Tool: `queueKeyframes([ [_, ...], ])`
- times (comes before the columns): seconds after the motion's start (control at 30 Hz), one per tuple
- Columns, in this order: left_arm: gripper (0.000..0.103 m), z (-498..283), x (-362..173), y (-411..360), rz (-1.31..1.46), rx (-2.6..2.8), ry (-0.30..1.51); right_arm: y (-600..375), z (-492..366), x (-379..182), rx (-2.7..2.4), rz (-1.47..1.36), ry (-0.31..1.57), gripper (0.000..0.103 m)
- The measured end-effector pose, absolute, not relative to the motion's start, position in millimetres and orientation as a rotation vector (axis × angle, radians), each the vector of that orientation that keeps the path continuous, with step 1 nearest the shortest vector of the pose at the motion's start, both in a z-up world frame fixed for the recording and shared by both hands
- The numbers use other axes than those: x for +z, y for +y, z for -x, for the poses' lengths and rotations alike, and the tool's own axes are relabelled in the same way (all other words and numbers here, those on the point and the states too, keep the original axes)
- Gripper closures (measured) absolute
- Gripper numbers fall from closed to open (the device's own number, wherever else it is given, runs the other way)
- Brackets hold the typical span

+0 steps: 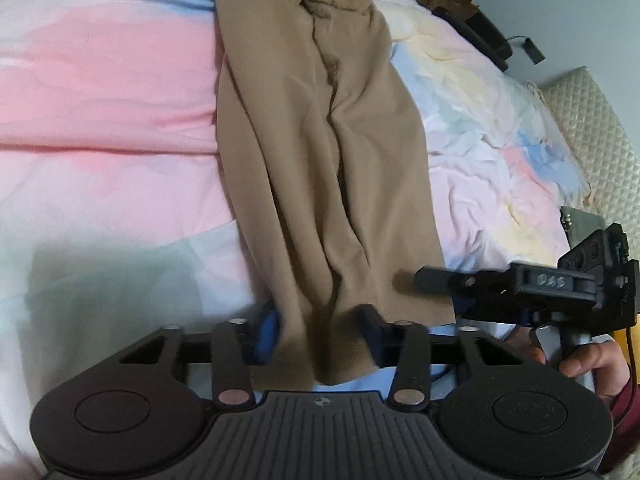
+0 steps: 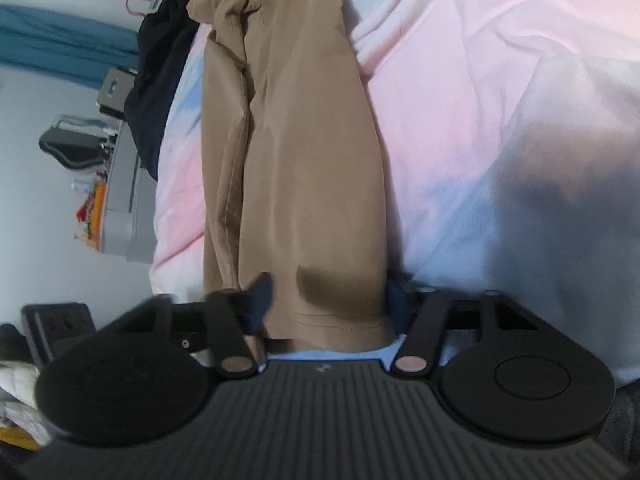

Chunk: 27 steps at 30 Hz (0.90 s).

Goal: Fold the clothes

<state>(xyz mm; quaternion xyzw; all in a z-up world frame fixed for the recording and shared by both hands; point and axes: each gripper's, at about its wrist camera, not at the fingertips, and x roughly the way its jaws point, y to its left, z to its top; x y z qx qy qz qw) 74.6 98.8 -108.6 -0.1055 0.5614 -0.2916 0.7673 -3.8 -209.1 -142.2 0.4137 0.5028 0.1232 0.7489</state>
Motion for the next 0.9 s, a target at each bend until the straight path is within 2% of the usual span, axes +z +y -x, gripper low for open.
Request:
queueKeyframes([
  [0.07, 0.088, -74.0, -106.9, 98.2, 0.225, -0.617, 1.196, -202.5, 2.3, -140.0, 0.29, -0.86, 1.105, 0.07],
  [0.17, 0.088, -75.3, -106.5, 101.3, 0.241, -0.593, 1.197, -195.1, -1.7, -140.9, 0.264, -0.804, 1.129, 0.072],
  [0.2, 0.086, -78.2, -109.2, 102.3, 0.252, -0.574, 1.216, -193.9, -2.0, -141.9, 0.249, -0.797, 1.136, 0.072],
  [0.27, 0.059, -83.7, -115.5, 104.8, 0.272, -0.528, 1.264, -190.0, -3.2, -141.3, 0.236, -0.784, 1.134, 0.071],
  [0.4, 0.054, -87.8, -124.5, 96.7, 0.28, -0.612, 1.305, -183.4, -1.5, -139.1, 0.245, -0.779, 1.109, 0.068],
  [0.47, 0.067, -85.6, -124.3, 91.8, 0.246, -0.592, 1.291, -181.2, -0.5, -139.4, 0.247, -0.774, 1.106, 0.068],
  [0.5, 0.071, -84.4, -123.8, 89.6, 0.229, -0.577, 1.281, -180.4, 0.1, -139.7, 0.247, -0.771, 1.105, 0.069],
  [0.53, 0.081, -82.9, -122.3, 90.2, 0.228, -0.568, 1.267, -179.5, 0.9, -139.3, 0.243, -0.764, 1.102, 0.07],
  [0.57, 0.089, -81.4, -120.4, 92.2, 0.234, -0.563, 1.251, -180.3, 2.5, -136.0, 0.237, -0.76, 1.085, 0.079],
  [0.6, 0.091, -79.5, -117.0, 94.8, 0.246, -0.563, 1.228, -182.3, 4.8, -131.0, 0.23, -0.758, 1.058, 0.091],
  [0.67, 0.094, -76.6, -107.5, 105.5, 0.314, -0.571, 1.173, -186.4, 9.4, -121.1, 0.217, -0.753, 1.005, 0.092],
  [0.77, 0.094, -76.4, -86.8, 128.9, 0.56, -0.576, 1.095, -201.4, 20.9, -97.2, 0.213, -0.818, 0.908, 0.092],
  [0.9, 0.094, -72.1, -28.2, 147.6, 0.762, -0.614, 0.911, -217.4, 24.4, -38.2, 0.223, -0.728, 0.774, 0.093],
])
